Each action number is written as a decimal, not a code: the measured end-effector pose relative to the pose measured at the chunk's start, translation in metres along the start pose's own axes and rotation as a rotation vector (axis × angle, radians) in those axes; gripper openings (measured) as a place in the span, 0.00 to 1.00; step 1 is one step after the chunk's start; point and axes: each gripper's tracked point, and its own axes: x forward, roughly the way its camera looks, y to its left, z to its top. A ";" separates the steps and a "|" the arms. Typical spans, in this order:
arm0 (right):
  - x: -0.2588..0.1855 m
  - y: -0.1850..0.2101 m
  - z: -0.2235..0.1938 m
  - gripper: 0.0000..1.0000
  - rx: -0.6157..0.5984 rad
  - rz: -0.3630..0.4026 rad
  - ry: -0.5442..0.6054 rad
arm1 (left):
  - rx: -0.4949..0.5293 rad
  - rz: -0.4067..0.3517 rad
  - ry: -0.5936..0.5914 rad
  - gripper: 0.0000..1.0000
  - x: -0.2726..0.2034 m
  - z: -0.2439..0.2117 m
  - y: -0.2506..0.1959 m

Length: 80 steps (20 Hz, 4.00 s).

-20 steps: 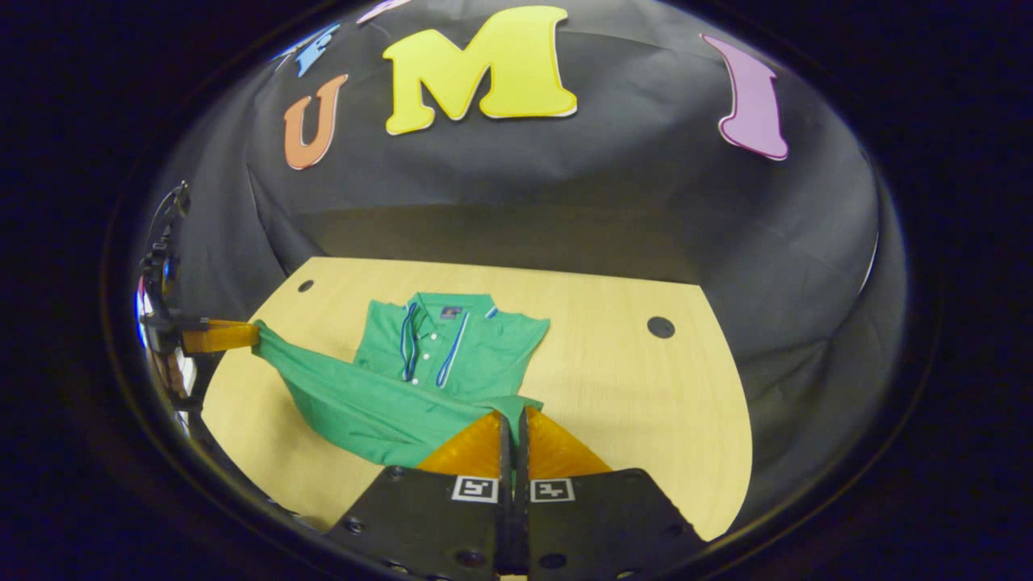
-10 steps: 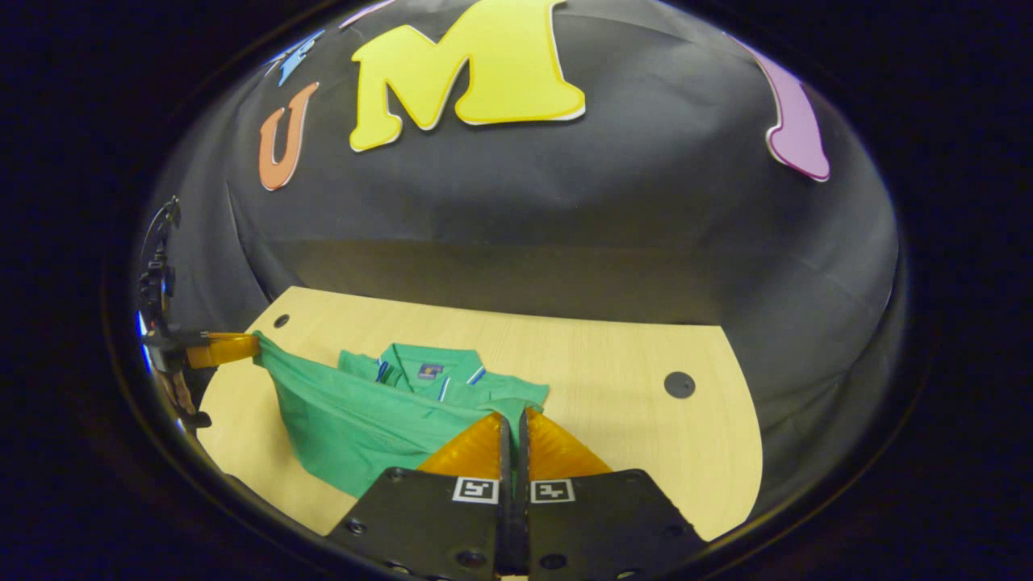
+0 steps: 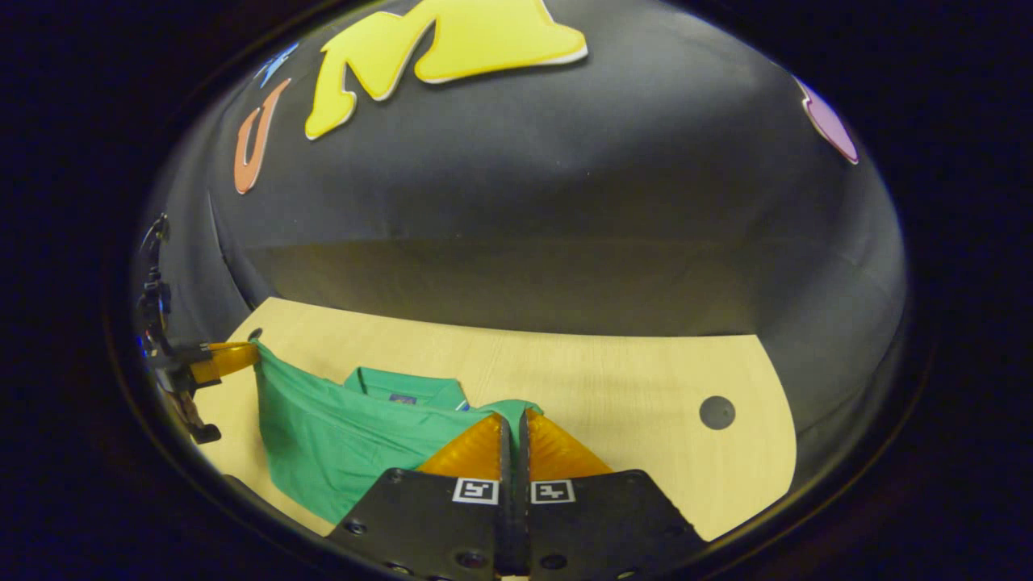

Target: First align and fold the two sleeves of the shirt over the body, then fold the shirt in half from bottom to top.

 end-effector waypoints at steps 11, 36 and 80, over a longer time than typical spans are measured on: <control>0.031 -0.005 -0.032 0.65 0.007 -0.075 0.023 | -0.087 0.095 0.074 0.98 0.026 -0.040 0.000; -0.407 0.091 0.043 0.94 -0.008 -0.105 -0.539 | 0.108 0.154 -0.504 1.00 -0.388 0.143 -0.112; -0.422 0.114 0.051 0.95 -0.033 -0.102 -0.596 | 0.056 0.111 -0.525 1.00 -0.394 0.139 -0.117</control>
